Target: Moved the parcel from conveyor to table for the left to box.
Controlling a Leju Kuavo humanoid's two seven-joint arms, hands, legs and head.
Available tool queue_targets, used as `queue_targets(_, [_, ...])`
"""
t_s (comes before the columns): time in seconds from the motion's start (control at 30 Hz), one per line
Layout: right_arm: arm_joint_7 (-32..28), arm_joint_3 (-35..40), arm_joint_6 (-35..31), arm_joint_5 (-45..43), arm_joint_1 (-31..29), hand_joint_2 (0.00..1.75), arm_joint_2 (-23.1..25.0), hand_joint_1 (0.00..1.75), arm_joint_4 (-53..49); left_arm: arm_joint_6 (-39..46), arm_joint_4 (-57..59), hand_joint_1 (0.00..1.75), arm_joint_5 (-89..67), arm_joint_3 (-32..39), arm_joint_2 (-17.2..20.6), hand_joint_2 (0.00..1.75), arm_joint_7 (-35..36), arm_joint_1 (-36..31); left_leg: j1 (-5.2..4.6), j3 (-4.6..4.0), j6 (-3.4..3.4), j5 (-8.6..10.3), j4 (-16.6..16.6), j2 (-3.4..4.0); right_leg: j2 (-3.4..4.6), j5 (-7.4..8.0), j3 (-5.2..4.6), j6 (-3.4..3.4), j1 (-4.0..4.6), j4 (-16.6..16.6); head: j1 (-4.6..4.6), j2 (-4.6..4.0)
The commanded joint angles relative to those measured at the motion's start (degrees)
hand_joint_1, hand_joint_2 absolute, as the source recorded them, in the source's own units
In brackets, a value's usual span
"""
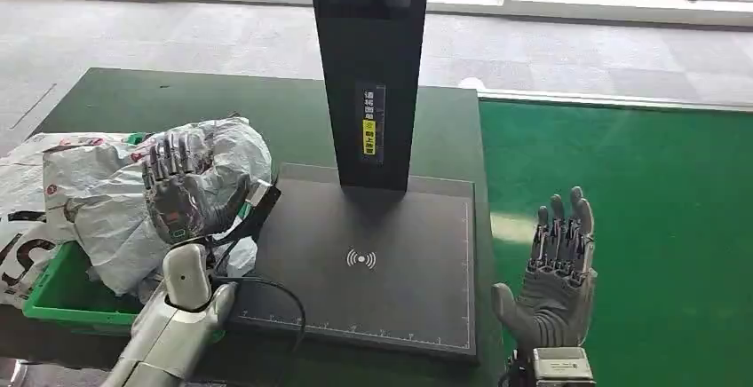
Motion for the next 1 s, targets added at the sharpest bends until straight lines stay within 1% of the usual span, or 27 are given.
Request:
queue_targets(0.03, [-0.18, -1.03, -0.65, -0.71, 0.67, 1.75, 0.13, 0.0, -0.61, 0.22, -3.45, 0.0, -2.42, 1.46, 0.13, 0.0, -1.45, 1.43, 0.0, -0.08, -0.02, 0.04, -0.03, 0.04, 0.04, 0.04, -0.09, 0.02, 0.0, -0.02, 0.0, 0.0])
queue_targets(0.23, [-0.18, -0.92, -1.21, -1.07, 0.5, 1.75, -0.09, 0.0, -0.72, 0.22, -13.99, 0.0, -2.42, 2.2, 1.32, 0.0, -1.48, 5.39, 0.03, -0.2, -0.04, 0.03, -0.05, 0.27, 0.27, 0.09, -0.21, 0.02, 0.02, -0.04, 0.0, 0.0])
queue_targets(0.27, [-0.18, -0.66, -1.46, -1.3, 0.46, 1.75, -0.19, 0.0, -0.72, 0.22, -18.25, 0.0, -2.42, 3.62, 0.77, 0.0, -2.89, 6.7, 0.02, -0.17, -0.03, 0.01, 0.0, 0.18, 0.17, 0.03, -0.15, 0.01, 0.02, 0.0, 0.0, 0.0])
queue_targets(0.3, [-0.18, -0.45, -1.71, -1.39, 0.33, 1.75, -0.26, 0.0, -0.66, 0.22, -23.04, 0.0, -2.42, 6.17, -1.46, 0.0, -6.04, 7.79, 0.01, -0.22, -0.04, 0.03, -0.04, 0.27, 0.26, 0.07, -0.26, 0.02, 0.0, -0.01, 0.0, 0.0])
queue_targets(0.33, [-0.18, -0.31, -2.09, -1.39, 0.23, 1.75, -0.21, 0.0, -0.56, 0.22, -28.79, 0.0, -0.6, 10.77, -7.02, 0.0, -13.27, 8.86, 0.01, -0.23, -0.05, 0.05, -0.07, 0.27, 0.27, 0.09, -0.28, 0.02, 0.01, -0.04, 0.0, 0.0])
queue_targets(0.37, [-0.18, -0.28, -2.45, -1.44, 0.31, 1.75, -0.16, 0.0, -0.48, 0.22, -30.93, 0.0, 7.57, 23.63, -15.66, 0.0, -31.58, 7.84, 0.04, -0.23, -0.03, -0.01, 0.03, 0.24, 0.24, 0.04, -0.25, 0.02, 0.03, 0.02, 0.0, 0.0])
queue_targets(0.4, [-0.18, -0.22, -2.85, -1.51, 0.47, 1.75, -0.21, 0.0, -0.55, 0.22, -28.57, 0.0, 15.65, 35.25, -21.33, 0.0, -49.35, 4.5, 0.05, -0.37, -0.01, 0.0, 0.08, 0.22, 0.21, 0.06, -0.34, 0.05, 0.04, 0.02, 0.0, 0.0])
queue_targets(0.43, [-0.18, -0.2, -3.04, -1.63, 0.62, 1.75, -0.26, 0.0, -0.64, 0.22, -28.09, 0.0, 21.39, 36.42, -21.33, 0.0, -53.25, 3.98, 0.09, -0.42, 0.0, 0.0, 0.17, 0.09, 0.08, 0.04, -0.36, 0.05, 0.09, 0.06, -0.02, 0.0])
queue_targets(0.53, [-0.18, -0.2, -3.04, -1.63, 0.62, 1.75, -0.26, 0.0, -0.64, 0.22, -28.09, 0.0, 21.39, 36.42, -21.33, 0.0, -53.25, 3.98, 0.01, -0.35, 0.01, 0.04, -0.01, 0.23, 0.25, 0.11, -0.35, 0.06, 0.0, -0.05, 0.0, 0.0])
queue_targets(0.57, [-0.18, -0.2, -3.04, -1.63, 0.62, 1.75, -0.26, 0.0, -0.64, 0.22, -28.09, 0.0, 21.39, 36.42, -21.33, 0.0, -53.25, 3.98, 0.0, -0.35, 0.01, 0.01, 0.0, 0.09, 0.13, 0.08, -0.25, 0.06, -0.01, -0.02, 0.04, 0.0])
queue_targets(0.63, [-0.18, -0.2, -3.04, -1.63, 0.62, 1.75, -0.26, 0.0, -0.64, 0.22, -28.09, 0.0, 21.39, 36.42, -21.33, 0.0, -53.25, 3.98, -0.03, -0.22, -0.03, -0.05, -0.04, 0.56, 0.51, 0.16, -0.31, 0.02, -0.02, -0.02, 0.02, 0.0])
queue_targets(0.67, [-0.18, -0.32, -4.0, -2.53, 1.25, 1.75, -0.31, 0.0, -0.99, 0.22, -19.95, 0.0, 42.99, 32.86, -21.33, 0.0, -67.01, 5.0, -0.06, -0.27, -0.04, 0.0, -0.1, 0.63, 0.61, 0.2, -0.4, 0.03, -0.05, -0.04, 0.02, 0.0])
queue_targets(0.7, [-0.18, -0.21, -4.43, -2.74, 1.48, 1.75, -0.57, 0.0, -1.07, 0.22, -18.09, 0.0, 49.55, 29.92, -21.33, 0.0, -68.8, 5.75, -0.02, -0.26, -0.05, -0.01, -0.04, 0.59, 0.55, 0.17, -0.4, 0.01, -0.01, -0.01, 0.02, 0.0])
queue_targets(0.73, [-0.18, -0.09, -4.94, -3.19, 1.65, 1.75, -0.89, 0.0, -1.04, 0.22, -17.64, 0.0, 54.61, 26.44, -21.33, 0.0, -70.34, 7.13, -0.08, -0.17, -0.03, 0.08, -0.19, 0.31, 0.28, 0.17, -0.25, 0.03, -0.07, -0.14, 0.02, 0.0])
queue_targets(0.77, [-0.18, -0.01, -5.24, -3.49, 1.67, 1.75, -1.12, 0.0, -0.94, -0.16, -18.44, 0.0, 57.43, 24.19, -20.92, 0.0, -70.34, 8.29, -0.09, -0.12, 0.01, 0.05, -0.17, 0.22, 0.19, 0.11, -0.23, 0.05, -0.11, -0.14, 0.02, 0.0])
queue_targets(0.8, [-0.18, 0.53, -6.54, -4.58, 1.37, 1.75, -1.84, 0.0, -1.06, -1.63, -19.45, 0.0, 62.07, 20.21, -19.53, 0.0, -70.34, 10.29, -0.07, -0.13, -0.01, 0.11, -0.25, 0.18, 0.16, 0.17, -0.23, 0.05, -0.1, -0.22, 0.02, 0.0])
queue_targets(0.83, [-0.18, 1.25, -7.42, -5.33, 1.08, 1.75, -2.8, 0.0, -1.2, -4.23, -20.96, 0.0, 66.72, 17.24, -18.55, 0.0, -70.34, 11.97, -0.07, -0.16, 0.01, 0.0, -0.11, 0.28, 0.26, 0.11, -0.29, 0.04, -0.09, -0.08, 0.0, 0.0])
queue_targets(0.9, [-0.18, 1.25, -7.42, -5.33, 1.08, 1.75, -2.8, 0.0, -1.2, -4.23, -20.96, 0.0, 66.72, 17.24, -18.55, 0.0, -70.34, 11.97, -0.04, -0.22, 0.01, 0.03, -0.16, 0.25, 0.24, 0.17, -0.3, 0.07, -0.06, -0.19, 0.0, 0.0])
queue_targets(0.93, [-0.18, 1.25, -7.42, -5.33, 1.08, 1.75, -2.8, 0.0, -1.2, -4.23, -20.96, 0.0, 66.72, 17.24, -18.55, 0.0, -70.34, 11.97, -0.02, -0.22, 0.01, -0.03, -0.1, 0.48, 0.44, 0.15, -0.38, 0.05, -0.03, -0.11, 0.0, 0.0])
queue_targets(0.97, [-0.18, 1.25, -7.42, -5.33, 1.08, 1.75, -2.8, 0.0, -1.2, -4.23, -20.96, 0.0, 66.72, 17.24, -18.55, 0.0, -70.34, 11.97, 0.01, -0.28, 0.0, -0.01, -0.12, 0.5, 0.49, 0.17, -0.41, 0.05, -0.01, -0.14, 0.0, 0.0])
queue_targets(1.0, [-0.18, 1.25, -7.42, -5.33, 1.08, 1.75, -2.8, 0.0, -1.2, -4.23, -20.96, 0.0, 66.72, 17.24, -18.55, 0.0, -70.34, 11.97, -0.05, -0.26, 0.02, 0.0, -0.11, 0.34, 0.36, 0.12, -0.33, 0.06, -0.06, -0.09, 0.0, 0.0])
